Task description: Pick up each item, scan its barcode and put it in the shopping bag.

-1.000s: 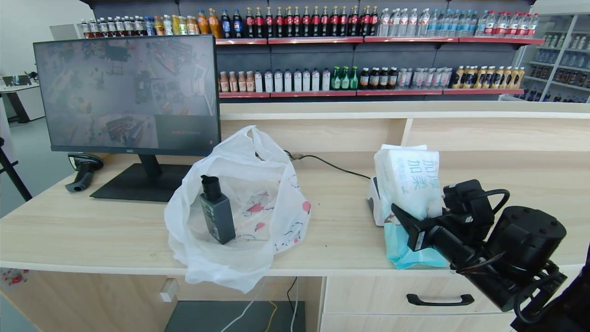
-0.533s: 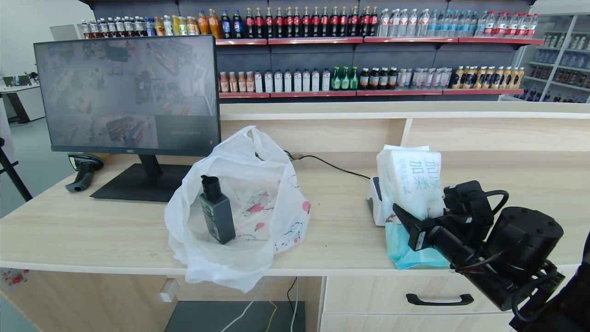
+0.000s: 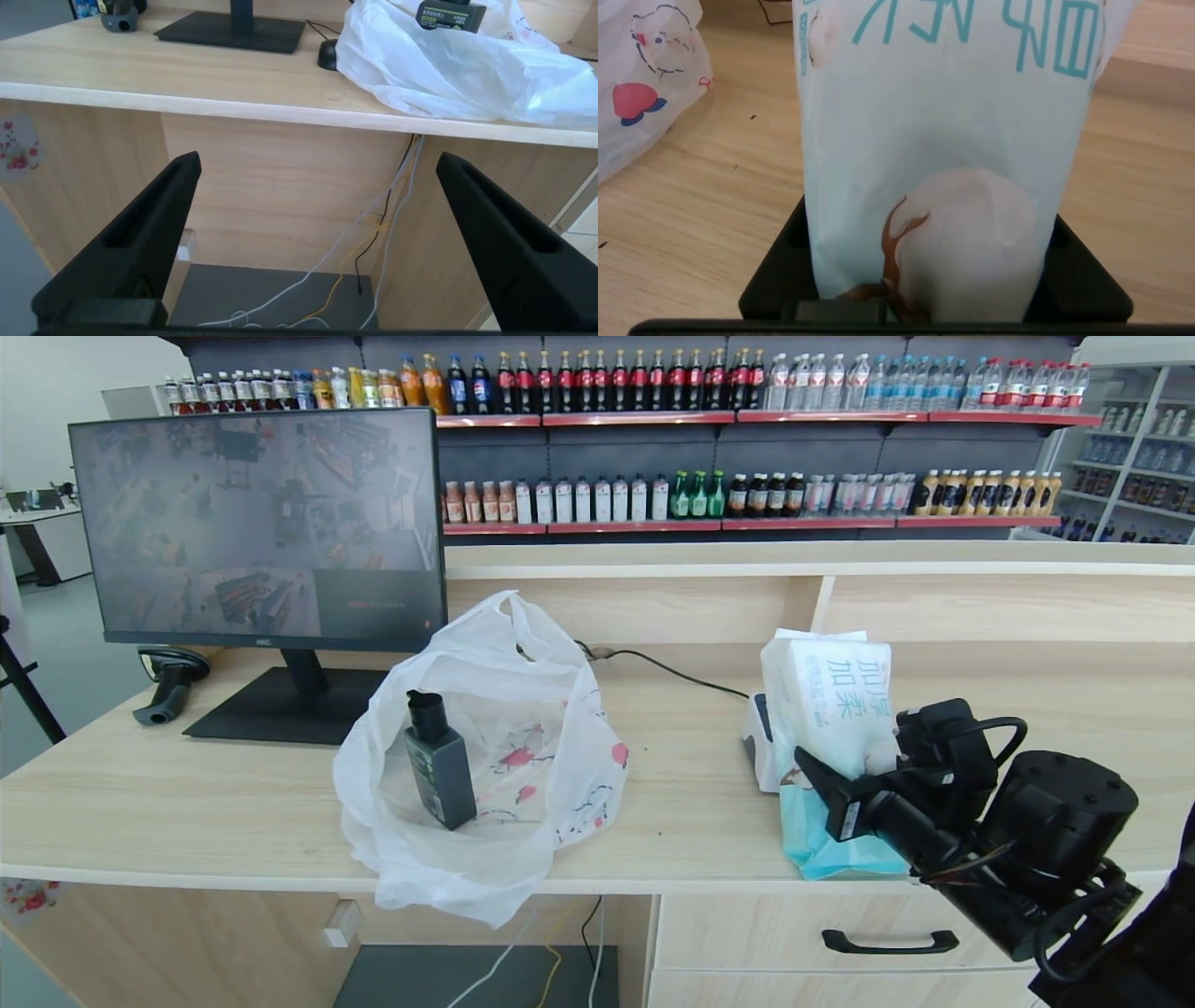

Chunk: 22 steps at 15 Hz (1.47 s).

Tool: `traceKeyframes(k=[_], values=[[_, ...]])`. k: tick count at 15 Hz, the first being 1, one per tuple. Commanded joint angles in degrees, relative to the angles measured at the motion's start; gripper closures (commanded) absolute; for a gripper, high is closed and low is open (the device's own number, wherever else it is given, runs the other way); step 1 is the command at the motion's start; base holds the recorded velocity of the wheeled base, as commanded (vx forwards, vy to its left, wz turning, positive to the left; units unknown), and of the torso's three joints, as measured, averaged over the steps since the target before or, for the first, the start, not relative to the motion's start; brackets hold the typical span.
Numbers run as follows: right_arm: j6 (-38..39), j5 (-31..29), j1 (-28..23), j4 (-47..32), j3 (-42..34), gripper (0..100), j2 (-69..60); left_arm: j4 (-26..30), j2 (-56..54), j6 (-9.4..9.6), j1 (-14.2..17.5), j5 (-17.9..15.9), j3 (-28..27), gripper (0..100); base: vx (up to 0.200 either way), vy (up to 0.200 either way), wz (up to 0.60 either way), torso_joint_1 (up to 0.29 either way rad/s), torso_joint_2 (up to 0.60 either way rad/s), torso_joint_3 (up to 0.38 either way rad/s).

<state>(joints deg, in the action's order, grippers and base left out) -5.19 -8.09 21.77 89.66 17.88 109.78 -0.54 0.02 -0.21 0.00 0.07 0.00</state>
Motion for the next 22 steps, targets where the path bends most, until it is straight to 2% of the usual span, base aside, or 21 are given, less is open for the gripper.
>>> traceKeyframes(k=[1,8,13,16,19,22], values=[[0.0,0.0,0.0,0.3,-0.1,100,-1.7,0.0,0.0,0.03,0.0,0.0,0.0,0,0.000,0.000,0.00,0.000,0.00,0.000],[0.0,0.1,0.3,0.3,-1.3,100,-13.4,0.1,0.0,0.21,0.0,0.0,0.0,0,0.000,0.000,0.00,0.000,0.00,0.000],[-0.2,0.1,4.1,0.3,-1.8,100,-19.1,0.1,0.0,0.30,-0.1,0.0,0.0,0,0.000,0.000,0.00,0.000,0.00,0.000],[-0.2,0.1,4.1,0.3,-2.8,100,-19.8,0.1,0.0,0.30,0.0,0.0,0.0,0,-0.200,0.000,0.00,0.007,0.01,0.001],[-0.2,0.1,4.1,0.3,-2.8,100,-19.9,0.1,0.0,0.21,0.0,0.0,0.0,0,0.000,0.000,0.00,0.000,0.00,0.000],[-0.2,0.1,4.1,0.3,-2.6,100,-20.0,0.1,0.0,0.21,0.0,0.0,0.0,0,0.000,0.200,0.00,0.006,-0.01,0.002]])
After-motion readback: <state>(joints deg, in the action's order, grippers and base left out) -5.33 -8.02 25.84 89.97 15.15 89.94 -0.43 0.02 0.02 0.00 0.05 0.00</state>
